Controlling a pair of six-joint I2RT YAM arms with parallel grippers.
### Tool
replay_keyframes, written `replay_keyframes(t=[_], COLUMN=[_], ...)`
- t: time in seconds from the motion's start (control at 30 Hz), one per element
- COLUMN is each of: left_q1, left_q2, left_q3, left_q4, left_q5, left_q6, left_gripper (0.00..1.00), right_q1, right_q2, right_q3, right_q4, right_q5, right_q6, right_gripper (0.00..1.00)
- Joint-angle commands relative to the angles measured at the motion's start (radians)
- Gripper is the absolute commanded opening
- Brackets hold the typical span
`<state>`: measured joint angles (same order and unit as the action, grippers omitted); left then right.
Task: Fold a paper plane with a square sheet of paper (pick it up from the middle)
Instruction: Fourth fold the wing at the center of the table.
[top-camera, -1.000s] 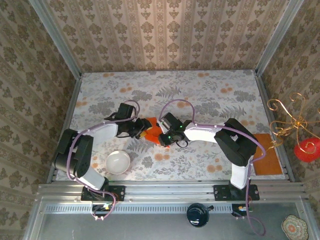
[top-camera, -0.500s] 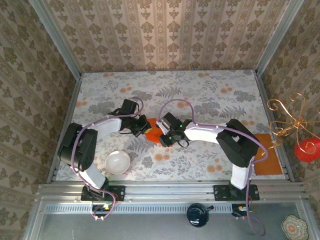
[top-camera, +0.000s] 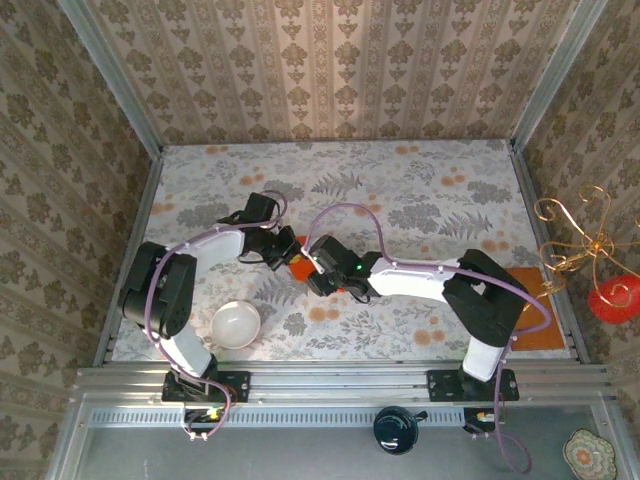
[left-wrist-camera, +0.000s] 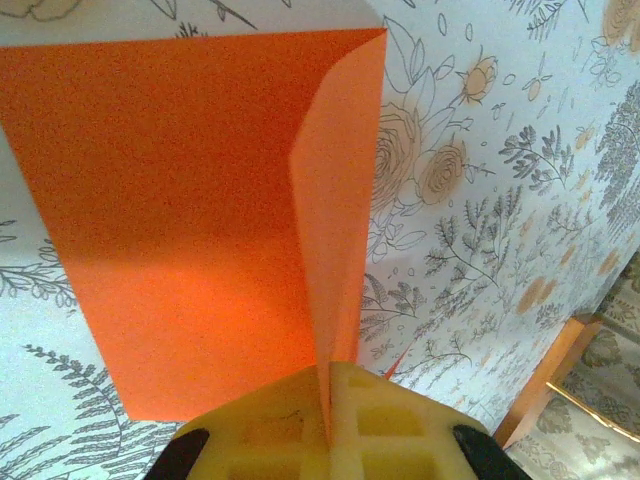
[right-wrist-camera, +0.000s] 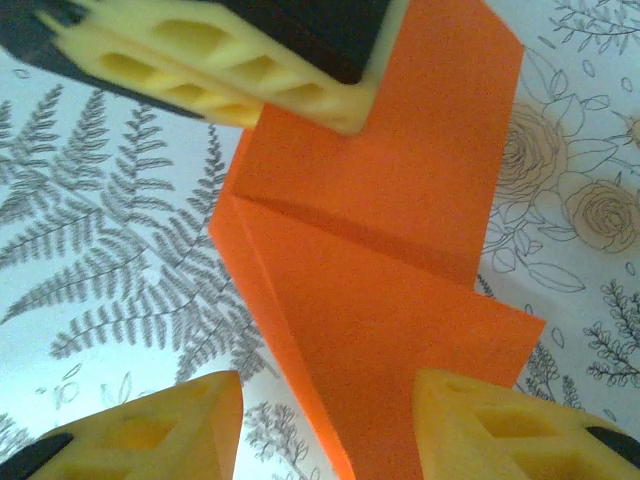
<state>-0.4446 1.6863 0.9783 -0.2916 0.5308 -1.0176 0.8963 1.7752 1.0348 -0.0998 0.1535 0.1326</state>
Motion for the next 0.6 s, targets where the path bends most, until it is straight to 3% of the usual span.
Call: replay_keyframes(t=[0.0,0.17,0.43,0.57], left_q1=[-0.003,-0.005,-0.004,0.011], left_q2=[0.006,0.003,0.006,0.001], left_q3=[0.028,0.025,0.023,0.023], left_q4=[-0.036,-0.034,-0.037,-0.054], left_q5=[0.009,0.01,0.007,-0.002], left_q6=[-0.019,-0.02,-0.015,0.0], left_gripper=[0.06,0.06,0.07,0.12], right_q1=[0.0,0.002,0.004,0.004], right_q2=[0.04,0.063,0.058,0.059], right_q3=[0.005,0.01,0.001,0.002], right_q4=[0.042,0.048,0.052,0.032], right_q5=[0.102,0.083,0.054,0.025], right_q6=[-0.013,-0.025,-0.037,-0.046], right_gripper=[0.49,0.45,0.28,0.21])
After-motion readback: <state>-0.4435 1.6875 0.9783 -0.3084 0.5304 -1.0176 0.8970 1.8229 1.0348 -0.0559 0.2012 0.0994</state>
